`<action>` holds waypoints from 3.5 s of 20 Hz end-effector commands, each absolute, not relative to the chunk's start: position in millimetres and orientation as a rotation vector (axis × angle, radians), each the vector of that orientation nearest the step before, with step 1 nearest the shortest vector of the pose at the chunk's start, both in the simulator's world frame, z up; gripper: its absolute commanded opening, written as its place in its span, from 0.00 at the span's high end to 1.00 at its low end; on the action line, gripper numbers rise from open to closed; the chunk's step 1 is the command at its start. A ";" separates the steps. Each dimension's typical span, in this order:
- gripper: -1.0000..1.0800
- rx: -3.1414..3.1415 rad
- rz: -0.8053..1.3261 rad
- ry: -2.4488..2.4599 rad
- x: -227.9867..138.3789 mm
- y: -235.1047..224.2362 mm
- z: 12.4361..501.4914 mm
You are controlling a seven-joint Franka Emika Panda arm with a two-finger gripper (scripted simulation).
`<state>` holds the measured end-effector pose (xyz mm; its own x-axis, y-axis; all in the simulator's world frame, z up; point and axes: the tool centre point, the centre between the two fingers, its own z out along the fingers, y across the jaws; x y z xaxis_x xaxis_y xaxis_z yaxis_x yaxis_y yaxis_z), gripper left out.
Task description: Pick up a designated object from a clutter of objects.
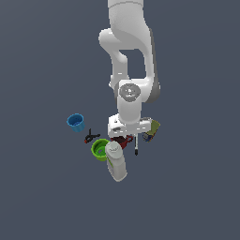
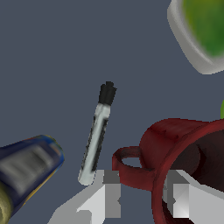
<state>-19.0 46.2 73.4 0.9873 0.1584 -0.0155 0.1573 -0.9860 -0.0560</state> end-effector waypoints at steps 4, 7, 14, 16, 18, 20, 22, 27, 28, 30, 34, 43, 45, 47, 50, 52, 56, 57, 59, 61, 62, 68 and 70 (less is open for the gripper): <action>1.00 -3.078 0.032 -0.238 -19.2 43.7 72.5; 1.00 -3.077 0.030 -0.244 -19.0 46.1 73.6; 1.00 -3.077 0.030 -0.244 -14.3 49.8 85.4; 1.00 -3.077 0.030 -0.244 -11.3 52.3 93.1; 1.00 -3.077 0.030 -0.244 -7.4 55.4 102.7; 1.00 -3.078 0.030 -0.244 -2.8 58.9 114.1; 1.00 -3.078 0.030 -0.244 2.6 63.2 127.4; 1.00 -3.078 0.031 -0.243 19.2 76.0 168.0; 1.00 -3.078 0.031 -0.243 23.0 78.9 177.0; 1.00 -3.078 0.031 -0.243 30.7 84.9 195.5; 1.00 -3.079 0.031 -0.242 46.4 96.6 232.5; 1.00 -3.079 0.031 -0.240 78.2 119.3 303.9; 1.00 -3.079 0.031 -0.240 84.3 123.7 317.2; 1.00 -3.079 0.031 -0.240 90.1 127.9 329.8; 1.00 -3.079 0.031 -0.239 98.4 133.3 347.1; 1.00 -3.079 0.031 -0.239 103.6 136.9 357.9; 1.00 -3.079 0.032 -0.238 113.3 143.1 377.4; 1.00 -3.079 0.032 -0.238 115.5 144.6 382.0; 1.00 -3.079 0.032 -0.238 119.8 147.5 390.5; 1.00 -3.079 0.032 -0.238 123.6 150.0 397.8; 1.00 -3.079 0.032 -0.238 125.2 151.1 400.9; 1.00 -3.079 0.032 -0.238 132.5 155.8 414.5; 1.00 -3.079 0.032 -0.238 134.1 156.7 417.3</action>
<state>132.6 156.0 412.8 0.9878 0.1542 -0.0198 0.1529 -0.9867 -0.0550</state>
